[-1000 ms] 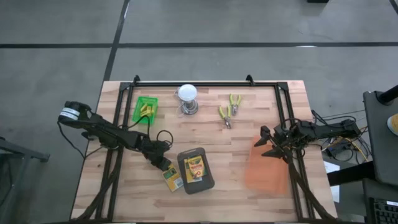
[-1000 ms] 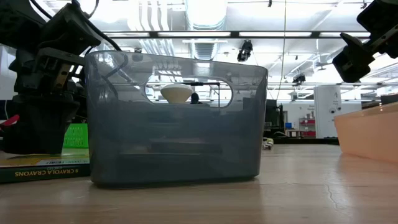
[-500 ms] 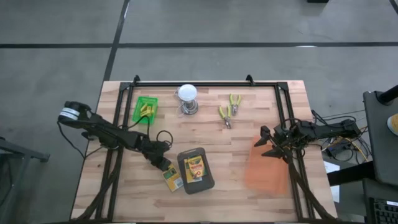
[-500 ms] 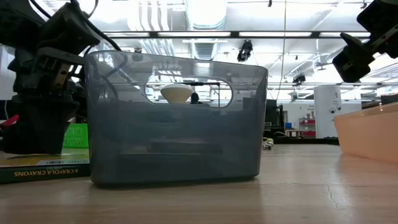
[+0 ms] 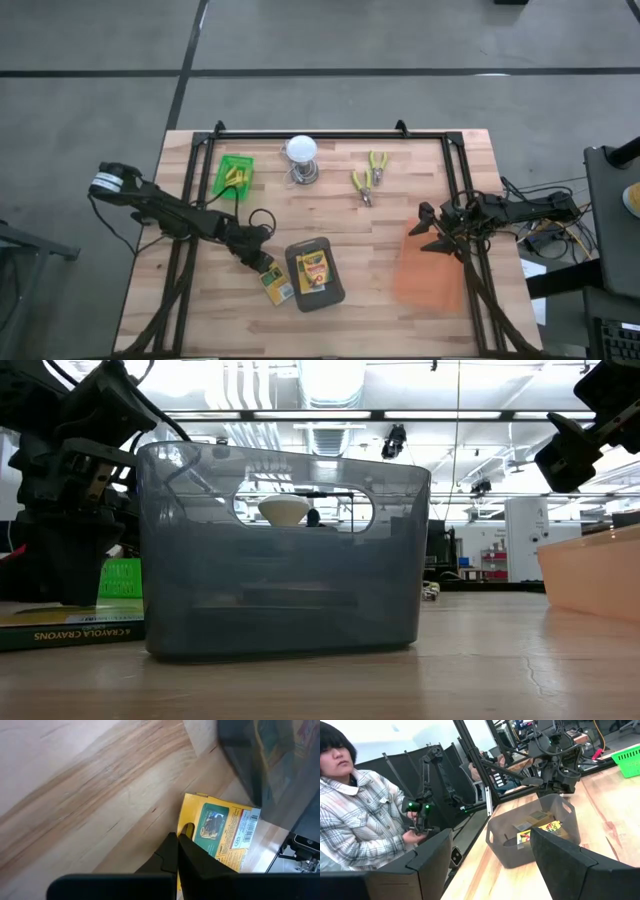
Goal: Pick & Place School Supplies
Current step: Put the yellow crayon box into the black bin
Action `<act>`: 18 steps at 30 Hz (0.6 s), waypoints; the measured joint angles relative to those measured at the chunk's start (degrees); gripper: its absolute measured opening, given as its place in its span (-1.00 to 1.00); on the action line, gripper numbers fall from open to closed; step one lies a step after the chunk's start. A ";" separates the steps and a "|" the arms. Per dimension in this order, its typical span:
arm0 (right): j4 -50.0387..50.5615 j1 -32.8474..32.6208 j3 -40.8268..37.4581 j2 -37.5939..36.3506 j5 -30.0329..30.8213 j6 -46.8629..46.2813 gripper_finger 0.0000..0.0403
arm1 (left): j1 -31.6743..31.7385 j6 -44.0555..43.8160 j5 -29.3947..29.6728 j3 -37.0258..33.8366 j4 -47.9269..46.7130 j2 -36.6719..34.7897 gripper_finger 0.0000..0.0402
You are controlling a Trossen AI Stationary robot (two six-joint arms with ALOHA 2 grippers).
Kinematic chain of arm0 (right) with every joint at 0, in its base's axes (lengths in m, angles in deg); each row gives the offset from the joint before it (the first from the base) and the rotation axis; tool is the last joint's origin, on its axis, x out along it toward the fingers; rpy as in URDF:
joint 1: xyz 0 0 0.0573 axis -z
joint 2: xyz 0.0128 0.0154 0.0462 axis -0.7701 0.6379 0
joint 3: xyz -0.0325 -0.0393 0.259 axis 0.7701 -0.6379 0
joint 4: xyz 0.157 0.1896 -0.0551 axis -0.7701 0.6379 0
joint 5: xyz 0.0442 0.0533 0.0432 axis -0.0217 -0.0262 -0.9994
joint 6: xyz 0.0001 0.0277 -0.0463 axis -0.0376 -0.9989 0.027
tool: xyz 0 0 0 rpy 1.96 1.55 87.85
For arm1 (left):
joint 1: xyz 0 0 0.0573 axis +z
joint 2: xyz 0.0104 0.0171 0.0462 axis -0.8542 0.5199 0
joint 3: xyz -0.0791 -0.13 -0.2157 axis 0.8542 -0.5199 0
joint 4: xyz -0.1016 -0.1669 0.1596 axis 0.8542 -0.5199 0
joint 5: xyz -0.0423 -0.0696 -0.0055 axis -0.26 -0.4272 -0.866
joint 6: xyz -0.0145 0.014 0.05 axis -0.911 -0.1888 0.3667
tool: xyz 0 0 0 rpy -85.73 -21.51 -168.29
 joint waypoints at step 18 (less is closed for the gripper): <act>0.03 -0.01 0.00 0.07 0.00 0.00 0.30 | 0.00 -1.78 2.90 0.02 -8.99 -11.29 -1.00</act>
